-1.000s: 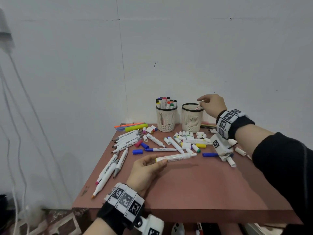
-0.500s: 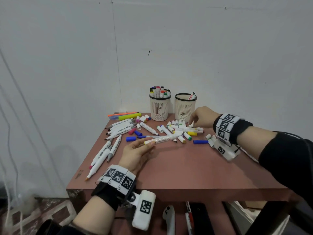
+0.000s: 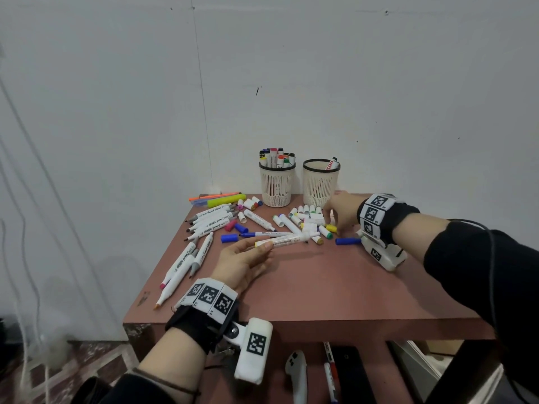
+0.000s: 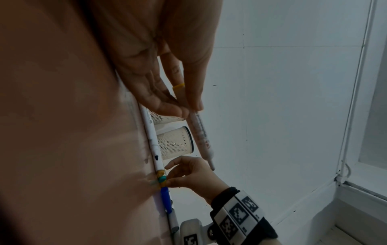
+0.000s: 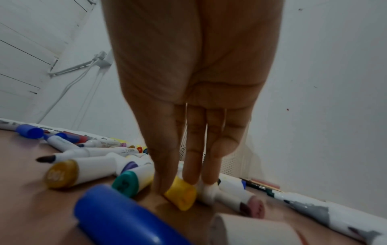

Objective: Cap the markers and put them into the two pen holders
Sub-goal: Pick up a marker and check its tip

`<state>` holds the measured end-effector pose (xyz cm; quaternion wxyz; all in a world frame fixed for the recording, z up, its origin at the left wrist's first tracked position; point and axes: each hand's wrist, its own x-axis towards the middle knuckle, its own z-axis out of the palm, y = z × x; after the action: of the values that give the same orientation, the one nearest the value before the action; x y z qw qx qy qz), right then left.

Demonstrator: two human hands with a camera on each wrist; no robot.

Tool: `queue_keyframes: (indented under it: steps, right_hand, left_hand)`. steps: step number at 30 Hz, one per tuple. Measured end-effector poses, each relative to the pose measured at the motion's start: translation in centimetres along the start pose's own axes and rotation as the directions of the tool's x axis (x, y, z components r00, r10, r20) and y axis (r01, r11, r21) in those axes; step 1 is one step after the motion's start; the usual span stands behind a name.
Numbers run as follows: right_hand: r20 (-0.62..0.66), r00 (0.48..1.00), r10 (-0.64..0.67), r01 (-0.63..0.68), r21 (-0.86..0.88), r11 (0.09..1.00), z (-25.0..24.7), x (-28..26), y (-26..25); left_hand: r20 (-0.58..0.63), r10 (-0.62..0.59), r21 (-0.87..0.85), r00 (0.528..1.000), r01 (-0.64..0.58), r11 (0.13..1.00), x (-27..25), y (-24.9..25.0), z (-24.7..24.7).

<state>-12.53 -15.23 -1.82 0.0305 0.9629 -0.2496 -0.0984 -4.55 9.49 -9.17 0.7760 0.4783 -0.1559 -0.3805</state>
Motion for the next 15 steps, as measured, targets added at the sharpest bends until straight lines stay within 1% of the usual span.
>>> queue_keyframes:
  steps: [4, 6, 10, 12, 15]
  right_hand:
    - [0.059, 0.998, -0.006, 0.006, 0.006, 1.0, 0.4, -0.1, 0.5]
    - [0.057, 0.998, -0.008, 0.007, 0.015, 1.0, 0.4, -0.4, 0.8]
    - [-0.029, 0.998, -0.062, 0.063, 0.039, 0.997, -0.3, -1.6, 1.1]
    - [-0.052, 0.996, -0.066, 0.072, 0.12, 0.99, -1.0, -2.7, 1.1]
    - [-0.142, 0.988, -0.054, 0.09, 0.263, 0.961, -1.9, -4.7, 1.0]
  left_hand:
    - [0.004, 0.002, 0.007, 1.0, -0.002, 1.0, 0.0, 0.0, 0.0]
    - [0.002, 0.005, 0.008, 1.0, -0.005, 1.0, 0.0, 0.0, 0.0]
    - [-0.006, 0.012, 0.001, 1.0, -0.012, 1.0, 0.0, -0.1, 0.0]
    - [-0.004, 0.012, 0.006, 1.0, -0.012, 1.0, 0.0, -0.1, 0.0]
    - [-0.004, 0.022, 0.009, 1.0, -0.022, 1.0, 0.0, -0.1, 0.0]
